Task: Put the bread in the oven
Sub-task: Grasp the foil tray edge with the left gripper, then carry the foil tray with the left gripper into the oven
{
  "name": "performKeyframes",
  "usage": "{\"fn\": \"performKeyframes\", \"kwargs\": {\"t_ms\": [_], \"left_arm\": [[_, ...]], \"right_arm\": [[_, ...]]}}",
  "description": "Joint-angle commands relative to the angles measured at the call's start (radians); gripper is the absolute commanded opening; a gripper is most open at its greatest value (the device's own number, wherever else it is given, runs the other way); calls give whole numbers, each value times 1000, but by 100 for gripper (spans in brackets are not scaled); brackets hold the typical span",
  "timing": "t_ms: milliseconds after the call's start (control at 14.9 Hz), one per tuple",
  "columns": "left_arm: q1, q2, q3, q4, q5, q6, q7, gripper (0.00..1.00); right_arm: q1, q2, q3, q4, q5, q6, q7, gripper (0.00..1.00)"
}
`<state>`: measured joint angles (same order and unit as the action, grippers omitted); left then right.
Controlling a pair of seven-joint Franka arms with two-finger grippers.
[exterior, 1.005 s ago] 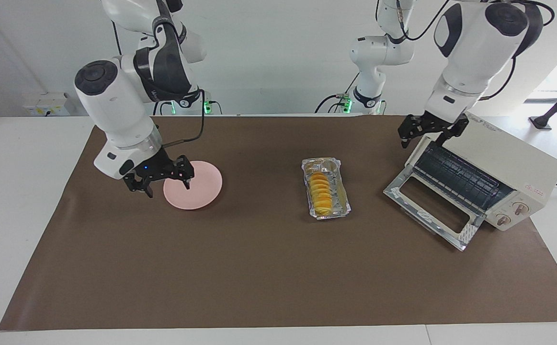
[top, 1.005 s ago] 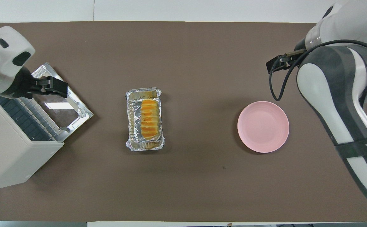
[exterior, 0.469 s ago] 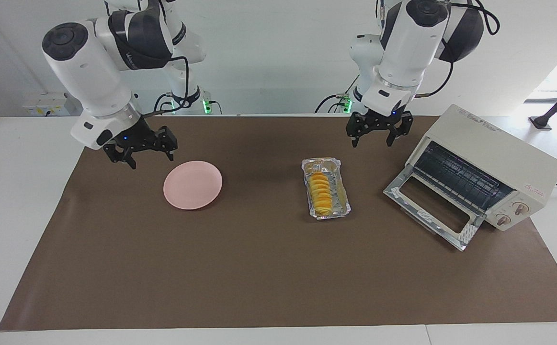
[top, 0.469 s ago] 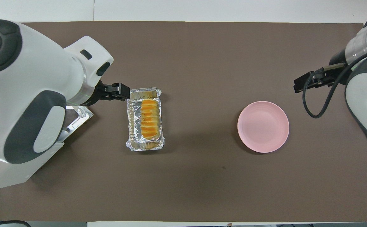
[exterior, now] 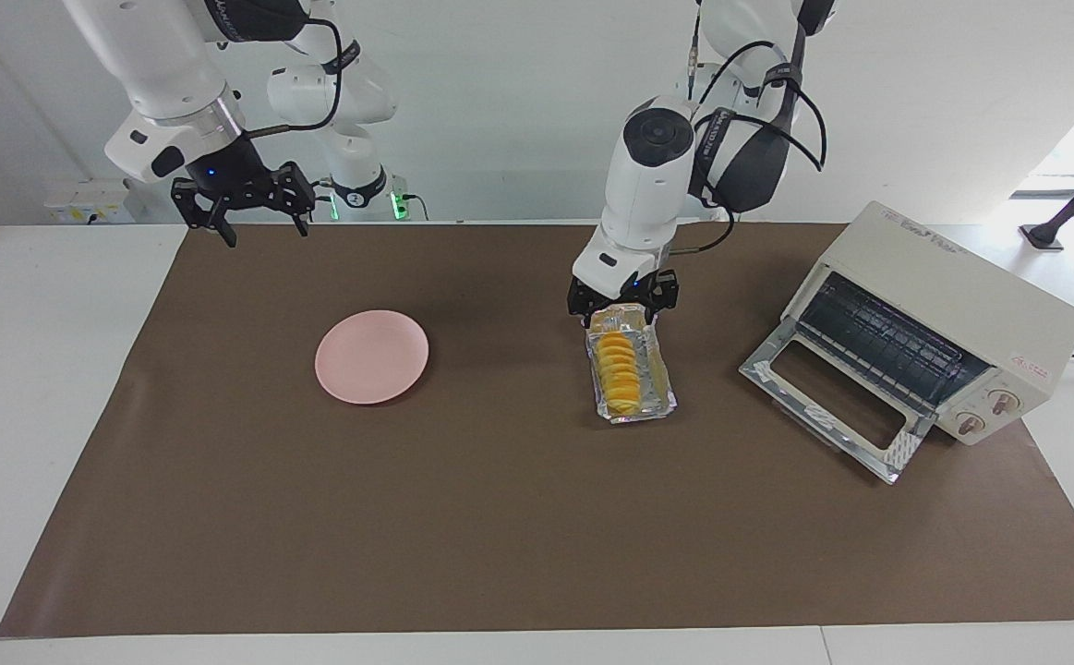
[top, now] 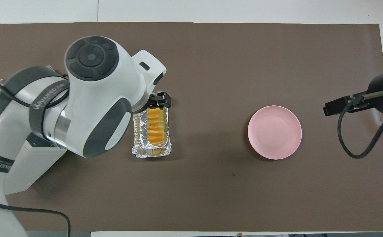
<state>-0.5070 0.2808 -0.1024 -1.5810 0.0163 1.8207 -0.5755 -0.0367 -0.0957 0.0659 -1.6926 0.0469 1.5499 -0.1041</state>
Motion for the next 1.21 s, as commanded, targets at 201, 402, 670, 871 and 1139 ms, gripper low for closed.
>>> {"fn": "performKeyframes", "kwargs": {"t_ms": [201,402,670,871,1139], "left_arm": [[-70,-29,15,-155,28,139,17,100],[-84,-28,15,-218,39,209,23,100],[-84,52,15,-232,70,259,28,100],[-77,54,16,-237,71,255,28,92],[-77,55,16,-244,80,265,28,83]], "right_arm": [[-25,-2,12,-6,-12,52,-3,100],[-23,-5,12,-10,-33,50,3,100],[-25,-4,12,-10,-33,52,3,100],[-28,-5,14,-9,-32,38,-3,100],[-17,-10,15,-12,-32,-19,-6,100]]}}
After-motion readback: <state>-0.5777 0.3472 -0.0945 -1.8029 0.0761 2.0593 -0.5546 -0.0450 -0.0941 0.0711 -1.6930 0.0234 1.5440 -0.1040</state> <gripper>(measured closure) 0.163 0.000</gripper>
